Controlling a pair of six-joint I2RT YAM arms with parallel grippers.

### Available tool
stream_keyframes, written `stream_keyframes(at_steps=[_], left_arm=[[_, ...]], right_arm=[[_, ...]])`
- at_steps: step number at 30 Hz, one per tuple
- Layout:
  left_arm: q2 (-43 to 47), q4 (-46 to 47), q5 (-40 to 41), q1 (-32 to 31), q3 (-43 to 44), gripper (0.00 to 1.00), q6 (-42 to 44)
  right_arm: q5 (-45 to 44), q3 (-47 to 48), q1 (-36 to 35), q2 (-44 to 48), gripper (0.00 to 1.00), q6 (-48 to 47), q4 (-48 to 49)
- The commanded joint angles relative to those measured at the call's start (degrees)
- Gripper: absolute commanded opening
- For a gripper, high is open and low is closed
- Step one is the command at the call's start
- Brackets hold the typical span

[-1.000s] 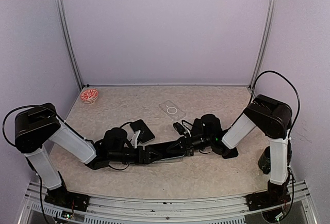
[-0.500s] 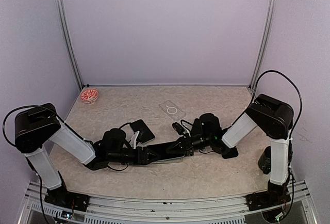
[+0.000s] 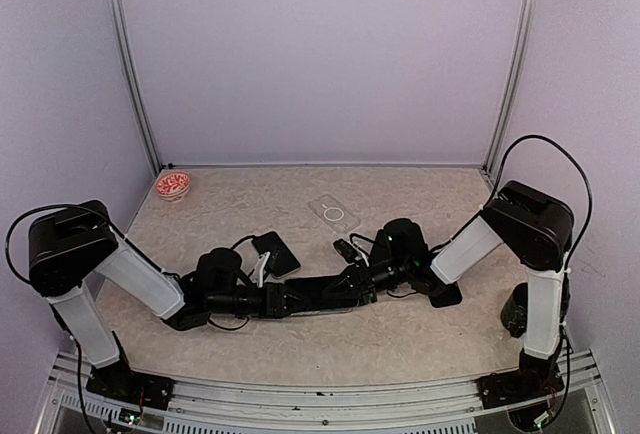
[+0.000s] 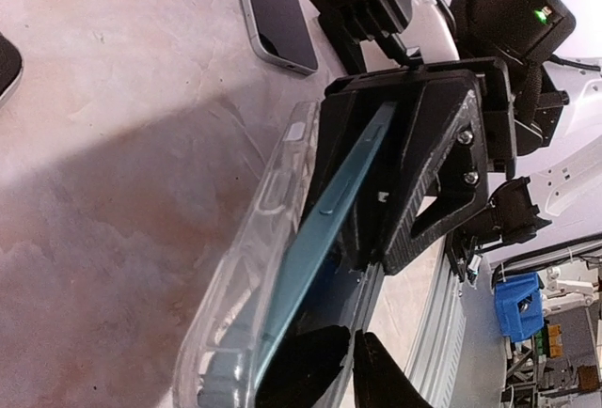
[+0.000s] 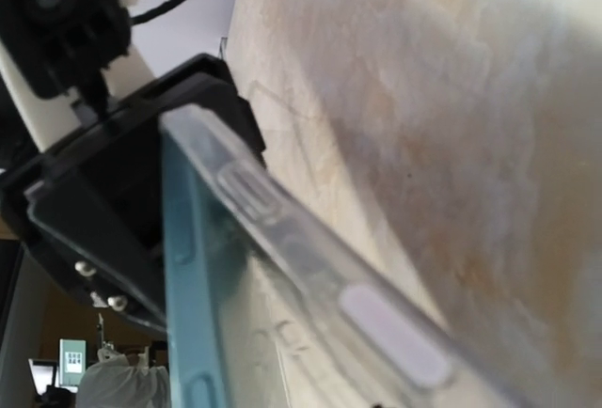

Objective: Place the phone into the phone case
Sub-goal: Install the phone on the phone case.

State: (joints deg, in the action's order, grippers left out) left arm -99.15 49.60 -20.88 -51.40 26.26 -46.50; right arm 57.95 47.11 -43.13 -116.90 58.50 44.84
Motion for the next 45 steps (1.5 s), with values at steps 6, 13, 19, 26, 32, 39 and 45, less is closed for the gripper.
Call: stream_keyframes(at_steps=[6,13,19,26,32,39,45], left_arm=[[2.6,12.1,-4.7,-0.8,1.5,0.24,1.0],[2.6,11.9,-4.8,-0.7,1.5,0.18,1.0],[3.9,10.9,-4.3,-0.4,1.0,0.08,1.4],[7.5,7.4,-3.0,0.2,0.6,0.0,3.0],[11.7,3.2,-1.5,0.6,0.6,0.0,5.1],[15.3,-1.0,0.7,0.9,0.3,0.0,7.1],[17.4,-2.9,1.4,1.0,0.0,0.0,8.5]], right_arm=[[-1.8,3.1,-2.4,2.7,0.36,-3.7,-7.0],[-1.9,3.9,-2.3,3.3,0.38,-5.3,-10.1],[-2.2,4.8,-1.8,4.6,0.4,-8.3,-15.7],[-3.2,6.0,-0.4,7.5,0.46,-13.7,-24.9],[-4.3,6.1,1.0,11.1,0.5,-17.3,-31.1],[-6.2,6.1,2.0,14.5,0.52,-21.2,-36.8],[-6.7,5.6,2.7,16.1,0.53,-23.1,-39.4]])
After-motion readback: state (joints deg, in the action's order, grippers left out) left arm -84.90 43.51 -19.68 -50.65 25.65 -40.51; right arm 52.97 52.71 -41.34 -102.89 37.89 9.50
